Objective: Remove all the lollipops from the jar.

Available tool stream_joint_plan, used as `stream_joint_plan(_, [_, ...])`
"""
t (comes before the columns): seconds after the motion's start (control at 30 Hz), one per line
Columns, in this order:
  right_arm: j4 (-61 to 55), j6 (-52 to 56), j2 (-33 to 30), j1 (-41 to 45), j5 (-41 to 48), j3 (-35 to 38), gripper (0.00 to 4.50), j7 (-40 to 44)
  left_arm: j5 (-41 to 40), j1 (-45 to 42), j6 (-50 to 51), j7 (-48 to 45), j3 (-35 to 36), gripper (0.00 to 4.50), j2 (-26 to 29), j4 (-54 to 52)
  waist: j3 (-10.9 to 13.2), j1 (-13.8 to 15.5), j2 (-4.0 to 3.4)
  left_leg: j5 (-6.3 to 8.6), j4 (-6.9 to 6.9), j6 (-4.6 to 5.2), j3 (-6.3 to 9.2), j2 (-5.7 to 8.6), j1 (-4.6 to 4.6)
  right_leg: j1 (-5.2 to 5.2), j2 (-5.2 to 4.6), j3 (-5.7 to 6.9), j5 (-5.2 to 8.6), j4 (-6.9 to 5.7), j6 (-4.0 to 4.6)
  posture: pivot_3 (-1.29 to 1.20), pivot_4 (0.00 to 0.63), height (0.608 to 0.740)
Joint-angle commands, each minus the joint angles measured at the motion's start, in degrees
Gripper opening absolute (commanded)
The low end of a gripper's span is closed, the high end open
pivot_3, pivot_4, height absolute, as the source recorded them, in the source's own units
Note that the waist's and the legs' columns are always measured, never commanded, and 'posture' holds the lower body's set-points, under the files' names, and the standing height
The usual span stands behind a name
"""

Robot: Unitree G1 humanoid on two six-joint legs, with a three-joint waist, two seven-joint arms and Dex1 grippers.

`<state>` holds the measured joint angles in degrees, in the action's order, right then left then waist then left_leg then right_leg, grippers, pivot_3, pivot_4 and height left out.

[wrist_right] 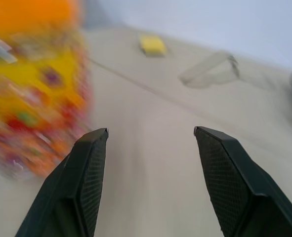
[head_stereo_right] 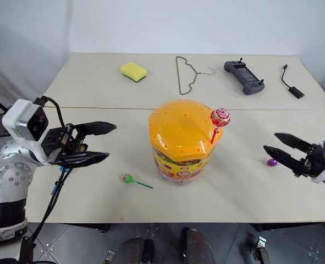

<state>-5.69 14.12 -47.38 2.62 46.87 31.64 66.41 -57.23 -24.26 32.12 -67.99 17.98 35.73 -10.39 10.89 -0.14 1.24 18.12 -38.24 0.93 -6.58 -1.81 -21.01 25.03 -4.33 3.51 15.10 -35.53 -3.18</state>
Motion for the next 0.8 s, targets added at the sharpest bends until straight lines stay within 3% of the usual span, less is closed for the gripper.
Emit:
stream_joint_plan(0.03, [-16.1, 3.7, 4.0, 0.3, 10.9, 0.8, 2.93, -6.7, -4.6, 0.8, 3.7, 1.9, 3.7, 3.36, 0.6, 3.3, 0.0, 0.0, 0.01, 0.0, 0.02, -0.02, 0.03, 0.0, 0.0, 0.0, 0.0, 0.01, 0.0, 0.0, 0.0, 0.0, 0.15, 0.74])
stream_joint_plan(0.2, [-23.0, 6.6, 4.9, 1.7, 12.2, -4.1, 2.93, -8.8, -3.5, 1.2, 4.8, -2.3, 1.6, 3.36, 0.9, 6.4, 0.0, 0.2, 0.02, 0.02, 0.02, 0.0, 0.02, 0.1, -0.03, 0.0, -0.09, 0.04, 0.01, 0.07, 0.02, 0.0, 0.15, 0.74])
stream_joint_plan(0.57, [-20.2, 6.7, 4.5, 6.8, 7.1, -11.6, 2.93, -5.6, -0.8, -3.9, 3.1, -3.6, -1.9, 3.36, -1.4, 7.4, 0.0, 0.1, 0.03, 0.07, 0.0, 0.14, 0.01, 0.13, -0.13, 0.06, -0.12, 0.09, 0.01, 0.12, 0.03, 0.0, 0.15, 0.74])
stream_joint_plan(0.67, [-19.4, 6.8, 5.2, 8.2, 7.6, -11.8, 2.29, -5.2, -2.1, -4.0, 3.8, -2.9, -1.5, 3.36, -1.8, 5.5, 0.0, 0.0, 0.03, 0.07, -0.03, 0.15, -0.01, 0.13, -0.13, 0.05, -0.12, 0.09, 0.01, 0.1, 0.03, 0.0, 0.15, 0.74])
stream_joint_plan(0.8, [-18.9, 6.9, 5.1, 8.9, 8.4, -11.0, 0.97, -4.7, -2.4, -3.3, 4.0, -2.8, -1.1, 3.36, -1.7, 4.5, 0.0, 0.1, 0.03, 0.06, -0.02, 0.15, 0.01, 0.12, -0.11, 0.06, -0.12, 0.09, 0.01, 0.06, 0.03, 0.0, 0.15, 0.74])
